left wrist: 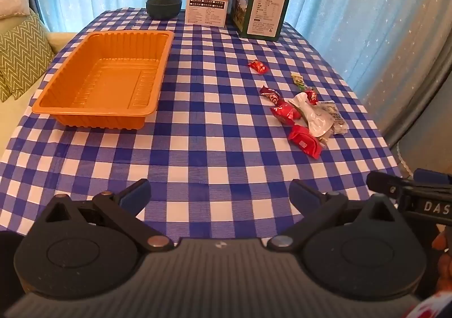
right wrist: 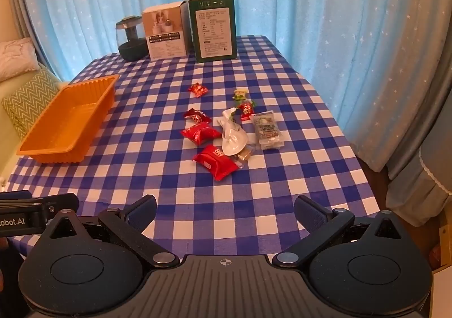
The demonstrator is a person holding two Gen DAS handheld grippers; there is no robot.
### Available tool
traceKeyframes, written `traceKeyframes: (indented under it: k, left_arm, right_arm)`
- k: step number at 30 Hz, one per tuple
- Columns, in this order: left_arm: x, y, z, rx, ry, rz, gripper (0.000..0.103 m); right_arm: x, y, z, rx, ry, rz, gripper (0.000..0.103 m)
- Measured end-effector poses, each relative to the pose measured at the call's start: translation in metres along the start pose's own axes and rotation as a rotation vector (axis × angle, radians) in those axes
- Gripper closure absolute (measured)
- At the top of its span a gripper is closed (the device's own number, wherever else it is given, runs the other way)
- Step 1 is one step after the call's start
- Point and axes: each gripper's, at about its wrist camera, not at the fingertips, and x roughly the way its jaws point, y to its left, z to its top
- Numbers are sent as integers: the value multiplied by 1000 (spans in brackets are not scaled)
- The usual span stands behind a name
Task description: Organize snacks
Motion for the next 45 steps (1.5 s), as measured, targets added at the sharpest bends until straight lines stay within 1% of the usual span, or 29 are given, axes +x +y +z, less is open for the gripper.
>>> traceKeyframes:
  k: [1, 7, 9, 25, 45]
  left_arm:
    - [2, 5, 0, -10, 19, 0, 0]
    - [1, 14, -2, 2, 18, -13, 0]
    - [0, 0, 1, -8, 20, 10, 0]
    - [-7, 4, 2, 3, 2, -5, 0]
    - [-7, -1, 4, 4, 1, -1, 0]
  right_arm:
    - [0, 0, 0, 0, -1, 0, 0]
    - [-1, 0, -1, -5, 4, 3, 0]
    - [-5, 0, 1, -6, 5, 3, 0]
    - [-4, -1, 0, -6, -3, -1, 0]
    - [-6, -3, 0, -7, -5, -1, 0]
